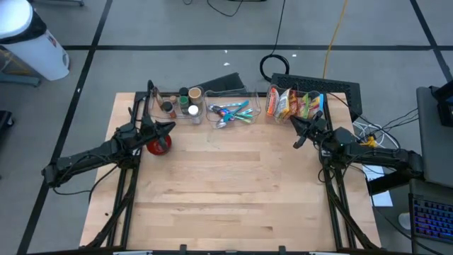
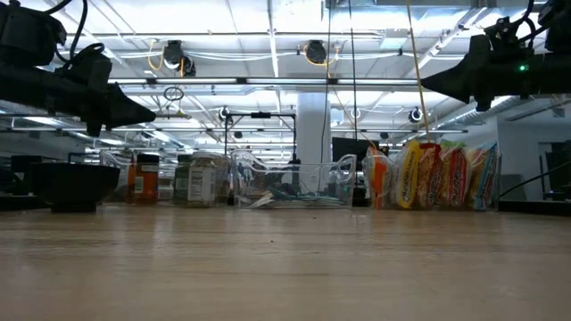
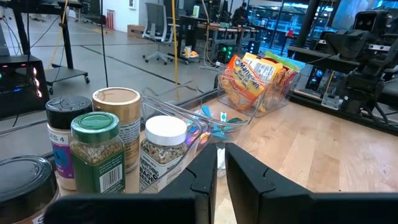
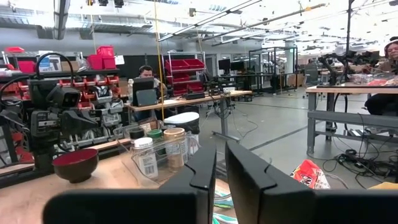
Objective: Pick & Place Food Item
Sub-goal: Return to Home Position
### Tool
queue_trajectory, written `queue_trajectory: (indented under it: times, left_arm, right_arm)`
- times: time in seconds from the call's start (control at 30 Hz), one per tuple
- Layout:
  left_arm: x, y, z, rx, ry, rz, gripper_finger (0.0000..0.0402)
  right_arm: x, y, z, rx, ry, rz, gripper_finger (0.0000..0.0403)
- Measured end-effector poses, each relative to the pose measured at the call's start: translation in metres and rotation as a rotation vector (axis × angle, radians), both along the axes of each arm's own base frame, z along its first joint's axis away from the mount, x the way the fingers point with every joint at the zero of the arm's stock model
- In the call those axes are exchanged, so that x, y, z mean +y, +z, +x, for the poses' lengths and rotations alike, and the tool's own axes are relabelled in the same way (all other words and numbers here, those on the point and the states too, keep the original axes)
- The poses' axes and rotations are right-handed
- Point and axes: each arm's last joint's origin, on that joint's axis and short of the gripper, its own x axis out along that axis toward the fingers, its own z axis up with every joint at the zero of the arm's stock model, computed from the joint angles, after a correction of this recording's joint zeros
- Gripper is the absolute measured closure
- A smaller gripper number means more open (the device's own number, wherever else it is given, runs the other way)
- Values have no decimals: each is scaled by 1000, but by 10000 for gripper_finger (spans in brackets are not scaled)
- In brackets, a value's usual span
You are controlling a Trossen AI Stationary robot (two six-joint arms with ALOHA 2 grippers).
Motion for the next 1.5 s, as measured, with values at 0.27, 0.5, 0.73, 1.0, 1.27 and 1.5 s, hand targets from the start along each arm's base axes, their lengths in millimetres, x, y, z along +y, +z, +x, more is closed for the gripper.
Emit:
queue_trajectory:
  times: [0.27, 0.5, 0.73, 1.0, 1.27, 1.5]
  left_arm:
    - [0, 0, 0, 0, 0, 0, 364]
    - [0, 0, 0, 0, 0, 0, 364]
    - [0, 0, 0, 0, 0, 0, 364]
    - [0, 0, 0, 0, 0, 0, 364]
    - [0, 0, 0, 0, 0, 0, 364]
    - [0, 0, 0, 0, 0, 0, 364]
  right_arm:
    - [0, 0, 0, 0, 0, 0, 369]
    - [0, 0, 0, 0, -1, 0, 369]
    - [0, 0, 0, 0, -1, 0, 369]
    - [0, 0, 0, 0, -1, 0, 369]
    - [0, 0, 0, 0, -1, 0, 370]
    - [0, 0, 0, 0, -1, 0, 371]
